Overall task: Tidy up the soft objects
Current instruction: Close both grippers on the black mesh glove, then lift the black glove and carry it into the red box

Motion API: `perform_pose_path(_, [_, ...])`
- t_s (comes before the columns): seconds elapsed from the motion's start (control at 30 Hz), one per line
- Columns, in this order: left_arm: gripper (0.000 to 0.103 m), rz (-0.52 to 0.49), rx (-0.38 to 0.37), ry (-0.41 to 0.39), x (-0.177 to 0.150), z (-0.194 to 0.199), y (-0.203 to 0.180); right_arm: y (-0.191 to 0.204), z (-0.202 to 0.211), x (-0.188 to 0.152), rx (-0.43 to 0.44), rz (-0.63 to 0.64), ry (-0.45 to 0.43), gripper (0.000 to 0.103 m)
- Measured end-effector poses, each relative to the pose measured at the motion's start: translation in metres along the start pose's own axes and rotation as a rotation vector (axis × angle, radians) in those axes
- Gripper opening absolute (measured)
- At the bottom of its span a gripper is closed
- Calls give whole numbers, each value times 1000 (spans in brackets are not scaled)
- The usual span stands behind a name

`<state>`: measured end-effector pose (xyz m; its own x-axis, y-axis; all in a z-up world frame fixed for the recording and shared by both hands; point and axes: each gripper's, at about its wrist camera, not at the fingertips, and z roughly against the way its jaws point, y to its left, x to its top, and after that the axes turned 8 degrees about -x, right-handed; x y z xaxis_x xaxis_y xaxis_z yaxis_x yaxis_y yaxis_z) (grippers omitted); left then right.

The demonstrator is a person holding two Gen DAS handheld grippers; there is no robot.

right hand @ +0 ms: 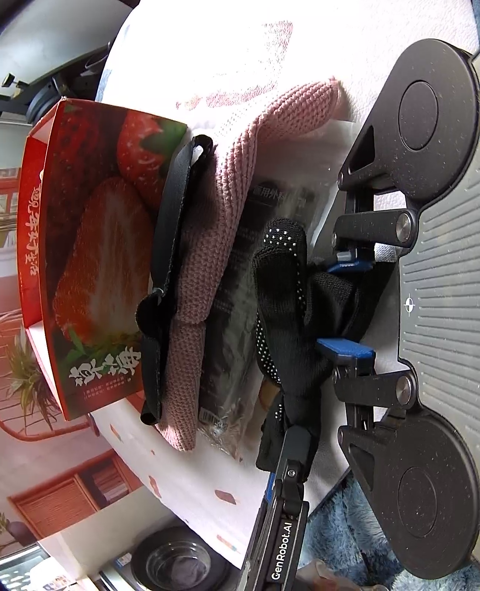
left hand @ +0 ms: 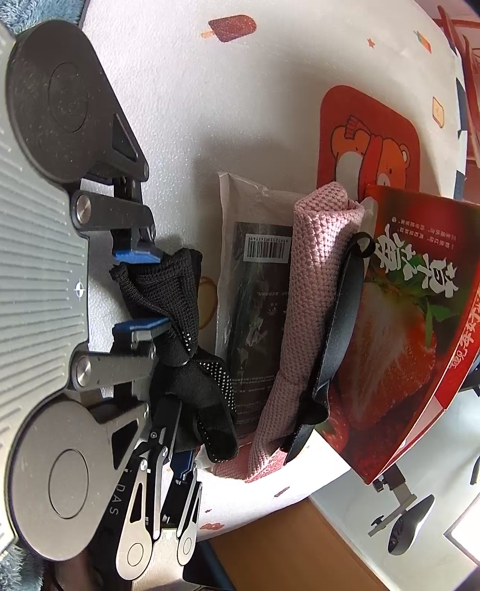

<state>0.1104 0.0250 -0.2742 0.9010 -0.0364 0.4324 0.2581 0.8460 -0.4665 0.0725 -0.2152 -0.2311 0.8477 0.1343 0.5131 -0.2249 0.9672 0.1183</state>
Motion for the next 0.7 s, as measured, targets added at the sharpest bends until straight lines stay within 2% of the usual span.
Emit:
perform_pose_path(0.2, [19,-20,17,-29,-1,7,-5,0,3,1,34,-9,-24,13])
perform_pose_path(0.33, [18,-43,14,-76,1,18,-10,3,14,5,52,9,-72,11])
perform_pose_path(0.7, [18,-141,4,-276,18,71,-34,4,56,30,84,14,-268,11])
